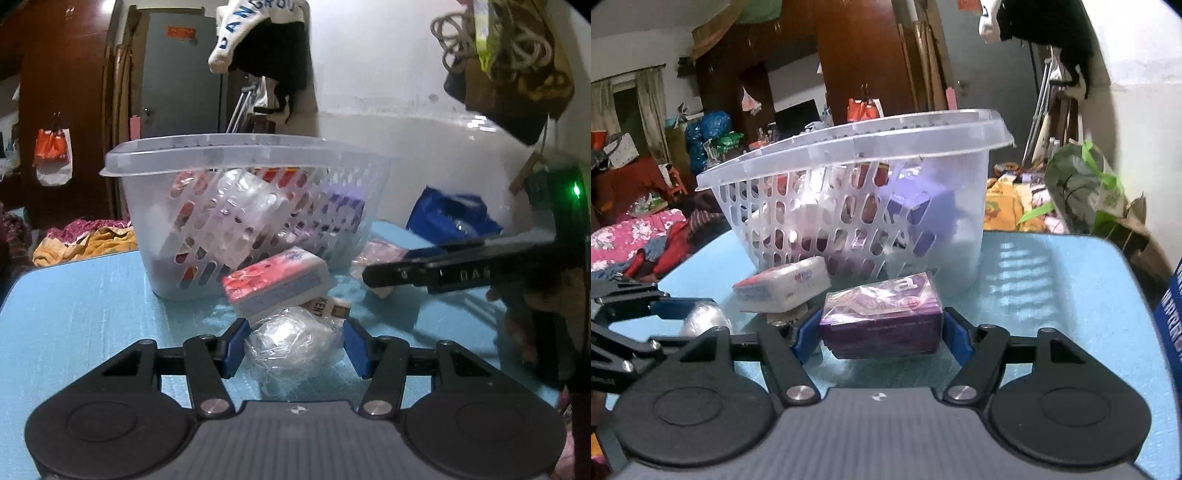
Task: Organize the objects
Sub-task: 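Grasp a clear bag with the left tool while the right grasps a purple box, then lift both items over the white basket and release them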
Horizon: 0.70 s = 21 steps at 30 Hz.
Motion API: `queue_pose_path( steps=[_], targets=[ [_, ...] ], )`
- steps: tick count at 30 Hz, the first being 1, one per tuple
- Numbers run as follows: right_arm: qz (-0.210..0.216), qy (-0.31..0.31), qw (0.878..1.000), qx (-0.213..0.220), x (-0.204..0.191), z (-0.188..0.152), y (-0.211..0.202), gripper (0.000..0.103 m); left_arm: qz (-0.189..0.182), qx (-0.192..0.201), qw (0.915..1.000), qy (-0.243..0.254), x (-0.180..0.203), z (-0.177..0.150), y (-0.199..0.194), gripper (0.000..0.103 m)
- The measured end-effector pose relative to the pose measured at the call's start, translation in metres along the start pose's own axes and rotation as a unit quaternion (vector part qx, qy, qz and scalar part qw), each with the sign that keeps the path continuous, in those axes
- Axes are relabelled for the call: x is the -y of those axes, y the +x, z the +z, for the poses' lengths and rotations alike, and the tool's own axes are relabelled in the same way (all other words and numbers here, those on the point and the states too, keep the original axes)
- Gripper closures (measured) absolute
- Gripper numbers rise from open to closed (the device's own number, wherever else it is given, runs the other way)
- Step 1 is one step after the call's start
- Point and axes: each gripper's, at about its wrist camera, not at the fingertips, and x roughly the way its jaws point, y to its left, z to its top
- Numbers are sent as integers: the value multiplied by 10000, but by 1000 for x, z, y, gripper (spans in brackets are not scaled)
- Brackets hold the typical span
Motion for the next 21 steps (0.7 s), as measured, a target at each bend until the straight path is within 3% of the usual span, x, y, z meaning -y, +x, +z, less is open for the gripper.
queue_pose_path(
  steps=[6,9,12,16,19,21],
  targets=[
    [-119,-278,9995,31,-11,-1,-1,32,-90,14,9997,-214,-13,0,-2,44],
    [250,-223,9991,254,-18,-6,-17,32,-243,467,9984,-191,-15,4,-24,44],
    [441,-580,9943,774,-46,3,-53,32,-210,1110,9935,-107,-15,37,-52,44],
    [213,-1065,9837,1434,-67,67,-76,32,37,1357,9907,-37,-24,104,-48,44],
    [-381,-1298,9825,1283,-61,120,-45,31,446,1182,9919,-165,-39,143,-20,43],
    [-517,-1240,9867,915,-48,144,-13,29,609,904,9938,-216,-48,155,7,39]
  ],
)
